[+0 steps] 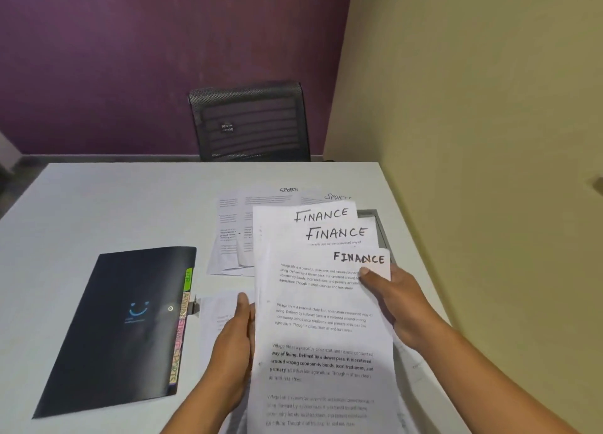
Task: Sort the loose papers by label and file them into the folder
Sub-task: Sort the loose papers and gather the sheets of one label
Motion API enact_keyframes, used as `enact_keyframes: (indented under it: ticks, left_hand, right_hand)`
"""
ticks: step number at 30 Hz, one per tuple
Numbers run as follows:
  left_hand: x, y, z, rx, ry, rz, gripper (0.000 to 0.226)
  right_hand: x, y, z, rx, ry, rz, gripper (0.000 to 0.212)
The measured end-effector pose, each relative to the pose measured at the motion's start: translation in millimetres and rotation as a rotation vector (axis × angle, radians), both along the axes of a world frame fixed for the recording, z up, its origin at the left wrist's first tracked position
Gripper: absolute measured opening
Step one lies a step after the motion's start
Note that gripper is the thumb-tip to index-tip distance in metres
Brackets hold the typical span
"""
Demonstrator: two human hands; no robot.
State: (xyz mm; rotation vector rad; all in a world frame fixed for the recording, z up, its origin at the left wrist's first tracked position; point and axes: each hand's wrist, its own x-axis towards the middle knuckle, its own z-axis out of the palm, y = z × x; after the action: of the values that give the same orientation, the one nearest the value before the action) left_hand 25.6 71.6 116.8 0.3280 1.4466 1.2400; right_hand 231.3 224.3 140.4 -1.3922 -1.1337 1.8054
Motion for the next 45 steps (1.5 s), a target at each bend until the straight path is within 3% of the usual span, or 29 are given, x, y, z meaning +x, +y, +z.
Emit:
enact_keyframes:
  ticks: [4, 8, 14, 17, 19, 26, 30, 33, 37, 40, 45]
  left_hand:
    - [3, -6, -3, 0.039, 0.075, -0.068, 0.019]
    - [7, -13, -4, 0.069, 0.127, -0.063, 0.026]
    - [6, -11, -7, 0.150, 0.482, -0.105, 0.034]
    - [8, -10, -9, 0.151, 0.533, -0.073, 0.030]
    - [7, -11, -12, 0.156, 0.548, -0.061, 0.030]
    - [4, -14, -14, 0.268, 0.654, -0.071, 0.033]
    - [5, -14, -7, 0.305, 0.678, -0.042, 0.030]
    - [3, -10, -8, 0.267, 0.591, -0.031, 0.023]
    - [5, 2, -26, 0.131, 0.497, 0.038, 0.017]
    - [1, 17, -25, 0.133, 0.460, 0.095, 0.015]
    - [-16, 41, -10, 0.226, 0.371, 0.139, 0.013]
  right_hand:
    - [16, -28, -12, -0.070, 0.089, 0.257, 0.037]
    - [24, -52, -32, 0.035, -0.055, 0.245, 0.036]
    - [12, -54, -25, 0.234, -0.138, -0.056, 0.026]
    - [12, -56, -22, 0.362, -0.088, 0.008, 0.028]
    - [16, -56, -26, 0.475, -0.152, 0.100, 0.025]
    - [27, -57, -35, 0.485, -0.239, 0.221, 0.035]
    - [26, -59, -25, 0.552, -0.237, 0.214, 0.027]
    - [19, -59, -22, 0.559, -0.216, 0.229, 0.025]
    - [2, -54, -32, 0.521, -0.245, 0.327, 0.037]
    - [-7, -41, -39, 0.484, -0.269, 0.294, 0.041]
    - [-6, -13, -51, 0.410, -0.331, 0.211, 0.020]
